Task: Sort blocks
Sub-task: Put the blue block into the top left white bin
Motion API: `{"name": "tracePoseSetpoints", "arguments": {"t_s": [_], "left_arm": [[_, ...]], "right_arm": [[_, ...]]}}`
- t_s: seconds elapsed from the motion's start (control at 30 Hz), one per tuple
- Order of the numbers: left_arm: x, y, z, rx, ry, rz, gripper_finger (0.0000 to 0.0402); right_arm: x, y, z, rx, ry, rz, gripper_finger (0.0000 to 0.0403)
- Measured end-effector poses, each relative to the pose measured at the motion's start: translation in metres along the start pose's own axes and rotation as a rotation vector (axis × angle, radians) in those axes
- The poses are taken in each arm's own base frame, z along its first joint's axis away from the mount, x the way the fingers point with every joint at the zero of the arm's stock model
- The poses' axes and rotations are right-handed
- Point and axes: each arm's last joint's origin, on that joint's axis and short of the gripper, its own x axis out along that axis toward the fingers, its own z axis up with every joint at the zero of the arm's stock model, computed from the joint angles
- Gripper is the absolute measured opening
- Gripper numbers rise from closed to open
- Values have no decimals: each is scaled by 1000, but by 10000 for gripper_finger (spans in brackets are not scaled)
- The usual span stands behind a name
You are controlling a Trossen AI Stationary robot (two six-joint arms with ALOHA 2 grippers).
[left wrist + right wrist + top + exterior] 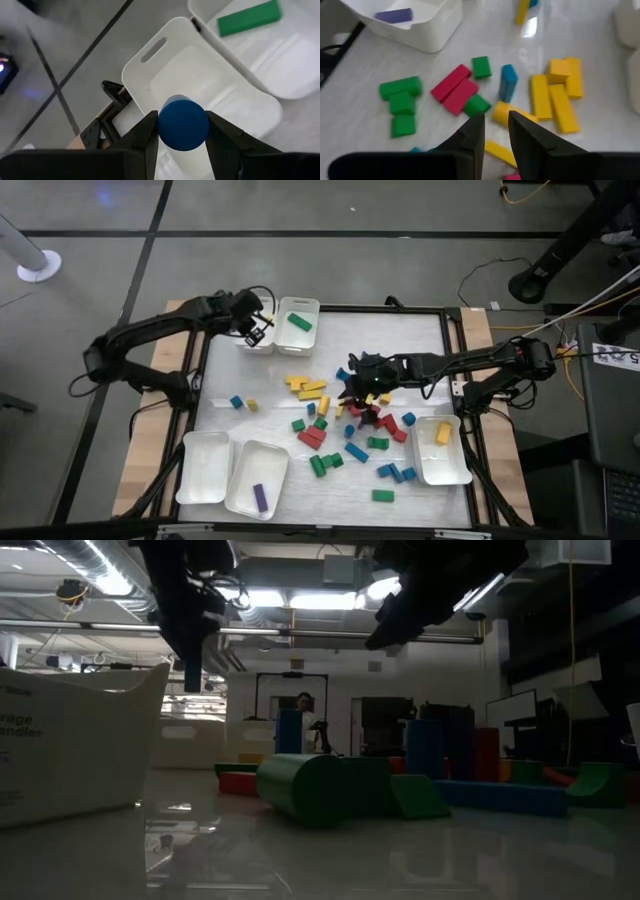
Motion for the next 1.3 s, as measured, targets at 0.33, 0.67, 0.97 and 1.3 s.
{"name": "tracePoseSetpoints", "arguments": {"t_s": [0.33, 0.67, 0.97, 1.3], "left_arm": [[47, -5, 7, 48, 153, 42, 118], [85, -16, 6, 133, 285, 52, 197], [81, -16, 8, 133, 280, 51, 210], [31, -18, 17, 59, 96, -93, 208]], "right_arm": [[-30, 23, 4, -13, -9, 66, 88], [-20, 26, 7, -44, -19, -100, 88], [13, 23, 12, -98, -98, -82, 88], [51, 17, 8, -137, -148, -98, 88]]}}
